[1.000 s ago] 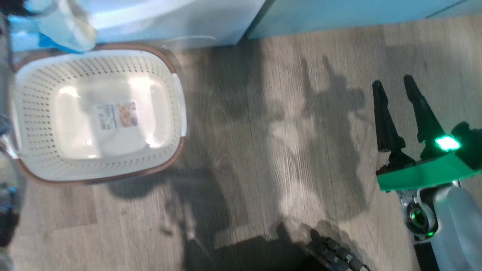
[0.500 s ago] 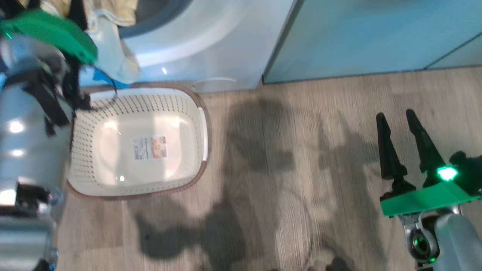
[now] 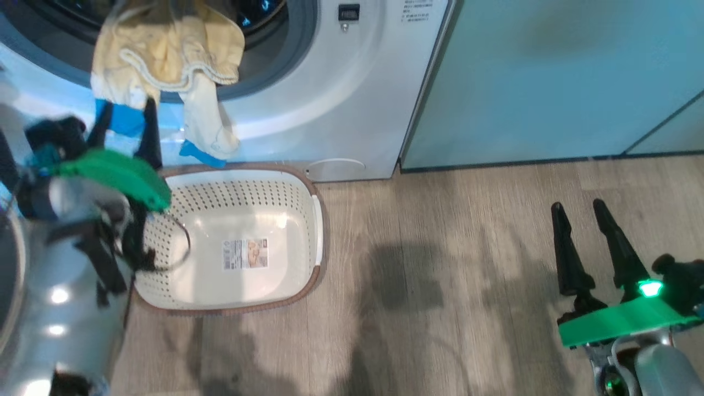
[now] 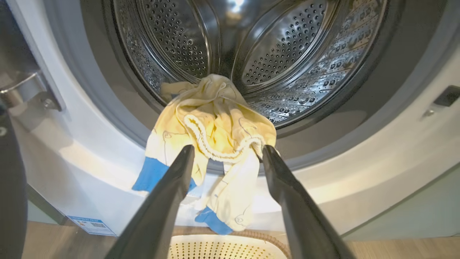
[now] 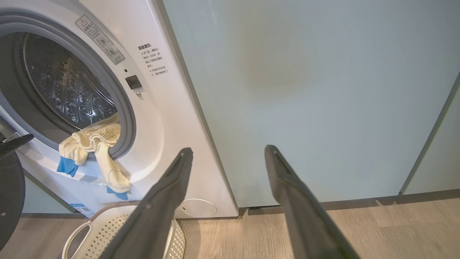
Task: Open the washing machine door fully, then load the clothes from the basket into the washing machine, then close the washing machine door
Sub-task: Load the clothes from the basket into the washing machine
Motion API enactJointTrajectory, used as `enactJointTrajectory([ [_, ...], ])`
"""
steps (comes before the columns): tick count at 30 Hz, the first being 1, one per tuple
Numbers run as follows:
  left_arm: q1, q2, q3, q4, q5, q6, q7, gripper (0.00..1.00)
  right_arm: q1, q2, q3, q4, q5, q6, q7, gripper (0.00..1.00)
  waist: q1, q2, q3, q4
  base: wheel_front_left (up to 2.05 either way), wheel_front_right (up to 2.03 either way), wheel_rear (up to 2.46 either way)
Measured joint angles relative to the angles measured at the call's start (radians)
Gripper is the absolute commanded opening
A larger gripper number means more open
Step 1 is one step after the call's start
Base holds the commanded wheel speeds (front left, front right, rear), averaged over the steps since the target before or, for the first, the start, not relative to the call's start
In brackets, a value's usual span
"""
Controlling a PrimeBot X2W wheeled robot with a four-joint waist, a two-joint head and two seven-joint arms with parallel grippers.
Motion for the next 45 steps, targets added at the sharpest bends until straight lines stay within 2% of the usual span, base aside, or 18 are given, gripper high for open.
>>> enactJointTrajectory([
  [10,0.271,-0.055,0.086,-0.191,0.046,0.009,0.001,1.00,0.015,0.000,-0.004,-0.001,0.000,0.000,0.000,1.00,0.0000,0.0000,-0.039,0.013,0.00,0.00,0.00],
  [20,0.403,-0.117,0.166,-0.297,0.087,0.010,0.001,1.00,0.043,0.000,-0.007,-0.002,0.000,0.000,0.000,1.00,0.0000,0.0000,-0.049,0.023,0.00,0.00,0.00],
  [38,0.412,-0.143,0.220,-0.310,0.133,0.008,0.001,1.00,0.045,0.000,-0.007,-0.002,0.000,0.000,0.000,1.00,0.0000,0.0000,-0.042,0.019,0.00,0.00,0.00],
  [42,0.400,-0.134,0.179,-0.253,0.138,0.003,0.004,1.00,0.050,0.001,-0.012,-0.004,0.000,0.000,0.000,1.00,0.0000,-0.0001,-0.037,0.028,0.00,0.00,0.00],
  [45,0.356,-0.108,0.120,-0.198,0.140,0.000,0.055,1.00,0.049,0.001,-0.011,-0.007,0.000,0.000,0.000,1.00,0.0000,0.0000,-0.027,0.031,0.00,0.00,0.00],
])
